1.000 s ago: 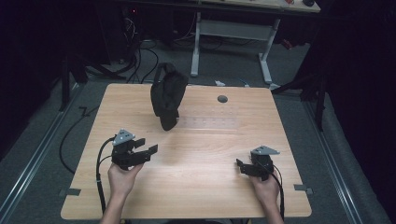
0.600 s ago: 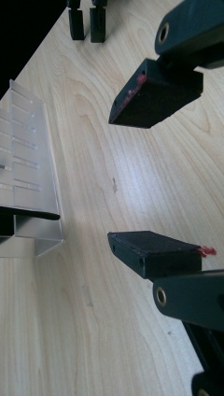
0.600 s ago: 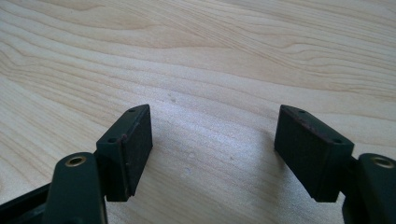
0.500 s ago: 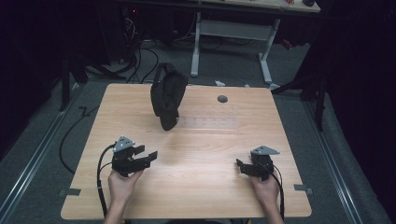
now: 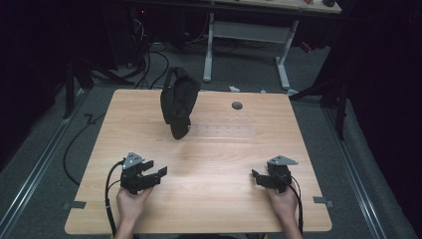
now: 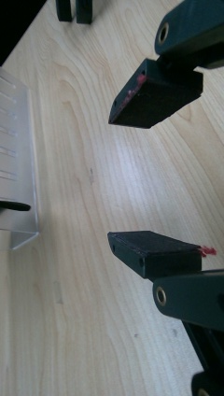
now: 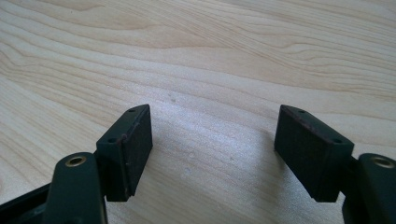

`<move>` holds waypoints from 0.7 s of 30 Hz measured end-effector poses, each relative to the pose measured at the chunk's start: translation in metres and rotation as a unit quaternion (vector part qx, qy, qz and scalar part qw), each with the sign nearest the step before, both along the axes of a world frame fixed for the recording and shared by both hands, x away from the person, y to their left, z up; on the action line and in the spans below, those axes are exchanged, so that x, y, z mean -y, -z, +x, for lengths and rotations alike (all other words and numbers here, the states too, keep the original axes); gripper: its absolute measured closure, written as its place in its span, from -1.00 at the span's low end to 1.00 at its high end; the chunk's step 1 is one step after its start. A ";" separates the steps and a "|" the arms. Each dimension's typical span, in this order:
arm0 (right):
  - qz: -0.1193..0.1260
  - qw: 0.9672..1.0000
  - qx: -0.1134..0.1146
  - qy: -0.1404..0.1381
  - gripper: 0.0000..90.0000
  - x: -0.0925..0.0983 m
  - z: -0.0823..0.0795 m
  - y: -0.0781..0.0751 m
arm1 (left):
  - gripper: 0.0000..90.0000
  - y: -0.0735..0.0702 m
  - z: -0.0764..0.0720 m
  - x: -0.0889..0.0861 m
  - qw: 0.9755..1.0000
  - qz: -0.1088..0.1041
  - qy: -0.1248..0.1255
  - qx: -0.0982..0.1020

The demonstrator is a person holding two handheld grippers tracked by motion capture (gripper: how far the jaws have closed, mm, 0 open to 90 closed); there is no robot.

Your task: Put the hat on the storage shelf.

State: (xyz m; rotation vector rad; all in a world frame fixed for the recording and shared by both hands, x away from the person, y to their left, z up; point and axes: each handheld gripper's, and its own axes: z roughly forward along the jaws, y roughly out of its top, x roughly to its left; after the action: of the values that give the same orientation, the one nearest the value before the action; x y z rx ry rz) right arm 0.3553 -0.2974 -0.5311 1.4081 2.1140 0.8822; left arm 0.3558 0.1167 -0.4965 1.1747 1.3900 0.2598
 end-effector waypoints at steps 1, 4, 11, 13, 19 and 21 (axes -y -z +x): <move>0.000 1.000 0.000 0.000 -0.38 0.000 0.000 0.000 | -0.18 0.001 0.000 0.000 1.000 0.003 0.001 -0.002; 0.000 1.000 0.000 0.000 -0.38 0.000 0.000 0.000 | -0.19 0.007 0.001 0.000 1.000 0.008 -0.001 -0.008; 0.000 1.000 0.000 0.001 -0.38 0.000 0.000 0.000 | -0.19 0.018 0.003 0.001 1.000 0.022 -0.007 -0.015; 0.000 1.000 0.000 0.001 -0.38 0.000 0.000 0.000 | -0.19 0.020 0.004 0.002 0.999 0.026 -0.009 -0.017; 0.000 1.000 0.000 0.001 -0.38 0.000 0.000 0.000 | -0.19 0.029 0.006 0.005 0.999 0.041 -0.014 -0.022; 0.000 1.000 0.000 0.001 -0.38 0.000 0.000 0.000 | -0.19 0.032 0.006 0.006 0.999 0.048 -0.013 -0.021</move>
State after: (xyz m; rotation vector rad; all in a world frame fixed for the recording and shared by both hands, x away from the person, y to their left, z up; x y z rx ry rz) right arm 0.3553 -0.2972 -0.5311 1.4096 2.1125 0.8815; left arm 0.3618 0.1111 -0.5282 1.2463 1.4434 0.3253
